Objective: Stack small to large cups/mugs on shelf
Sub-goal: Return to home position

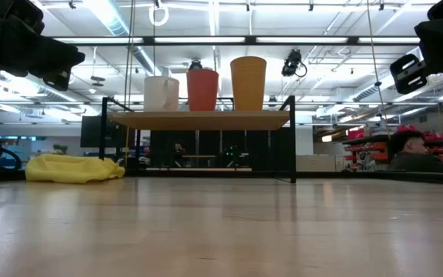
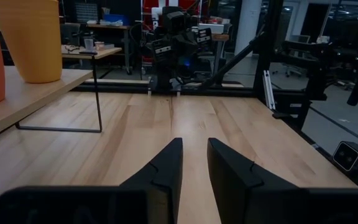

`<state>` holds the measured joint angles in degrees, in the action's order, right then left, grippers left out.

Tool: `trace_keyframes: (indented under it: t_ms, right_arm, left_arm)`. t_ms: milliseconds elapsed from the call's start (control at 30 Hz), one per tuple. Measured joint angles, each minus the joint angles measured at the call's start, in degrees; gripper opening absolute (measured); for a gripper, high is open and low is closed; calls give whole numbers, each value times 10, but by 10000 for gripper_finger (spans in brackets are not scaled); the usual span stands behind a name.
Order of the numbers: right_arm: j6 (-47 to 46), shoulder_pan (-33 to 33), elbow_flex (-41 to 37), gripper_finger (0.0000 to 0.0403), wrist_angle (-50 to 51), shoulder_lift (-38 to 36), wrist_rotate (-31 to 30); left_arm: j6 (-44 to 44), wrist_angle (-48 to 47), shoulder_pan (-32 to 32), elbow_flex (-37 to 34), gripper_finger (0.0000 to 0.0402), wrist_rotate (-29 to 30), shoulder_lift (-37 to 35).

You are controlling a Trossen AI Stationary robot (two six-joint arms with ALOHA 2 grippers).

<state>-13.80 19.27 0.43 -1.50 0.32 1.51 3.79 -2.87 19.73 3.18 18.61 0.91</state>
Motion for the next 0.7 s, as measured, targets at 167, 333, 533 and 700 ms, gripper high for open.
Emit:
trace_keyframes:
  t_ms: [167, 333, 533, 700]
  right_arm:
    - [0, 0, 0, 18, 0, 0, 0]
    - [0, 0, 0, 18, 0, 0, 0]
    - [0, 0, 0, 18, 0, 0, 0]
    - [0, 0, 0, 18, 0, 0, 0]
  left_arm:
    - [0, 0, 0, 0, 79, 0, 0]
    - [0, 0, 0, 0, 82, 0, 0]
    - [0, 0, 0, 0, 85, 0, 0]
    - [0, 0, 0, 0, 79, 0, 0]
